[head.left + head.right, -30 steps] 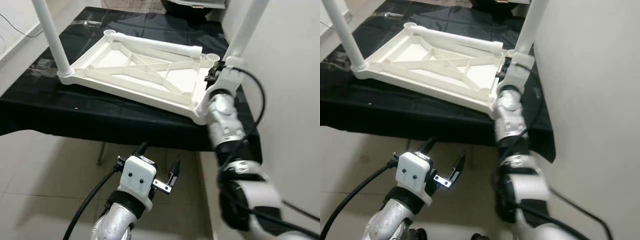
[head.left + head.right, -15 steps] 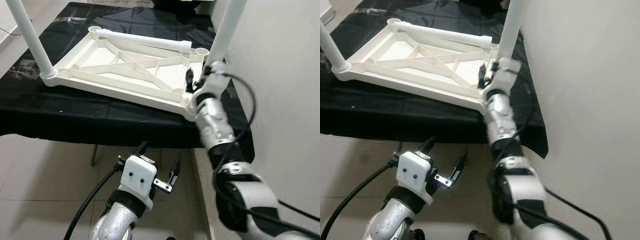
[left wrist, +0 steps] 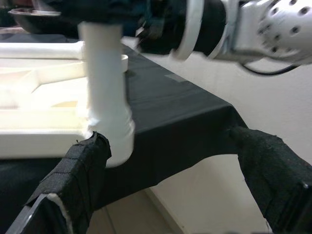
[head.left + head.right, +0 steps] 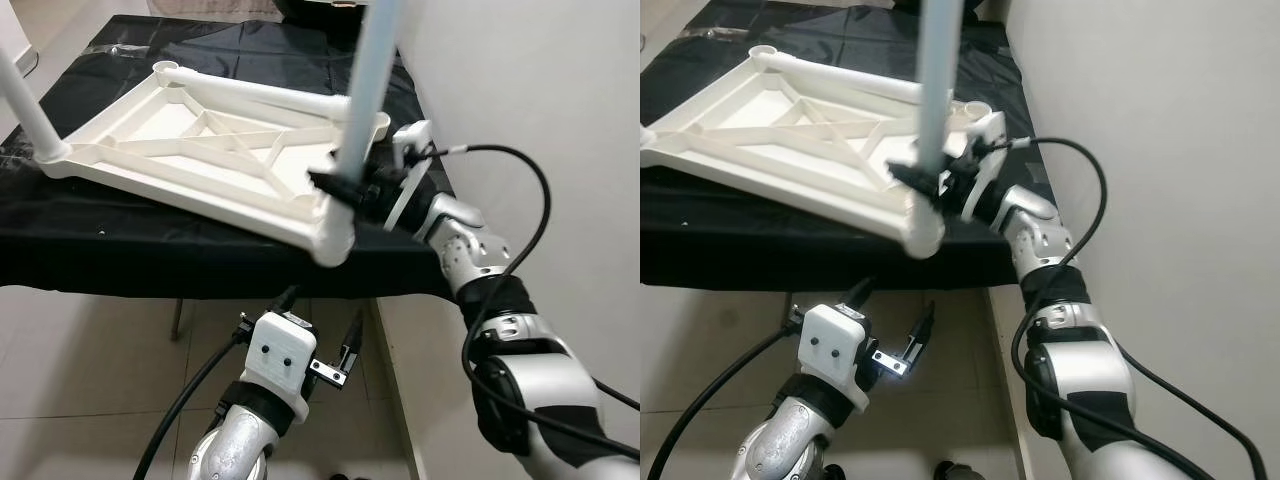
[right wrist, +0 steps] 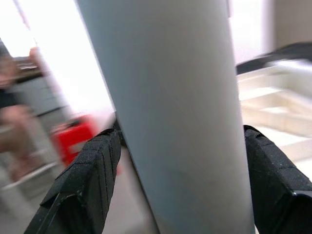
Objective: Building children table
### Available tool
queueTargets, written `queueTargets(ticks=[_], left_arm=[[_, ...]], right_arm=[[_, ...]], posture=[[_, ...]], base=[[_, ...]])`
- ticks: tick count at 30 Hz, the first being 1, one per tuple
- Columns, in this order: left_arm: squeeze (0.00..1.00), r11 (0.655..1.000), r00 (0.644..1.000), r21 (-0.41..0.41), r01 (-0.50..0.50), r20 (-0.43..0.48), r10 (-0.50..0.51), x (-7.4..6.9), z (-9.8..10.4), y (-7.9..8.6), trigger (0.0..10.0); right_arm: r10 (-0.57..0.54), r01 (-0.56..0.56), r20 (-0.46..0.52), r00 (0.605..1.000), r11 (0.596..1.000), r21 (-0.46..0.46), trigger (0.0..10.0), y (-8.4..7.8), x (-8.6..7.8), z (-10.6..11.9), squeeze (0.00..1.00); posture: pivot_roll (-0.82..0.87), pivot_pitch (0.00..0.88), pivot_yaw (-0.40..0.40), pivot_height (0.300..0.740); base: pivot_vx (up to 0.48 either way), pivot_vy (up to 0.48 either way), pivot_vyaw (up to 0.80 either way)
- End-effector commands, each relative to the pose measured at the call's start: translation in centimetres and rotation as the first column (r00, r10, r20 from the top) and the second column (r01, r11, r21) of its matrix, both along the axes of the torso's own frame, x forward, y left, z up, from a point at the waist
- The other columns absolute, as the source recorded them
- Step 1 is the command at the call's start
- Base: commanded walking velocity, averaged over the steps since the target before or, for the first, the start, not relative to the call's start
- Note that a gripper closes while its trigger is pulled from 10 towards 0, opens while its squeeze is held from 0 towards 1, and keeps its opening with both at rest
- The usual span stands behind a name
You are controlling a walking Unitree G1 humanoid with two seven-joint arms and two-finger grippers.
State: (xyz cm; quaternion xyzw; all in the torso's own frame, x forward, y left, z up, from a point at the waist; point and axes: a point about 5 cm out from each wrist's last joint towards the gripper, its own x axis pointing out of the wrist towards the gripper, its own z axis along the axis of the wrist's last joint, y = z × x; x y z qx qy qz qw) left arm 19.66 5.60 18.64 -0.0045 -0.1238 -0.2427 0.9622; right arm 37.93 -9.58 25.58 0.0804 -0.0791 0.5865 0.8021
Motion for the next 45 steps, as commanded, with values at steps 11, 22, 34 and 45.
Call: queueTargets(ticks=[11,22,34,45], left_arm=[[0.0,1.0,1.0,-0.002,0.016,-0.007,-0.016,-0.5,-0.1,-0.3,10.0],[0.0,1.0,1.0,-0.002,0.016,-0.013,-0.016,-0.4,-0.2,-0.2,10.0],[0.0,1.0,1.0,0.002,0.02,-0.011,-0.02,-0.3,-0.2,-0.2,10.0],[0.0,1.0,1.0,0.006,0.02,-0.007,-0.019,-0.3,-0.2,-0.2,10.0]], right_arm=[[0.165,-0.166,-0.022,0.986,0.985,-0.039,0.0,2.8,-0.6,-1.4,0.0],[-0.482,0.483,-0.061,0.874,0.875,0.005,0.0,-0.1,2.1,-2.0,0.0],[-0.984,0.995,-0.176,-0.018,-0.002,-0.095,0.0,-6.8,2.3,-3.8,0.0],[-0.968,0.996,-0.237,0.086,0.086,0.009,10.0,-1.0,1.9,-2.6,1.0]], posture=[[0.12,0.195,-0.099,0.74],[0.11,0.202,-0.086,0.74],[0.11,0.201,-0.083,0.74],[0.11,0.205,-0.083,0.74]], base=[[0.0,0.0,0.0],[0.0,0.0,0.0],[0.0,0.0,0.0],[0.0,0.0,0.0]])
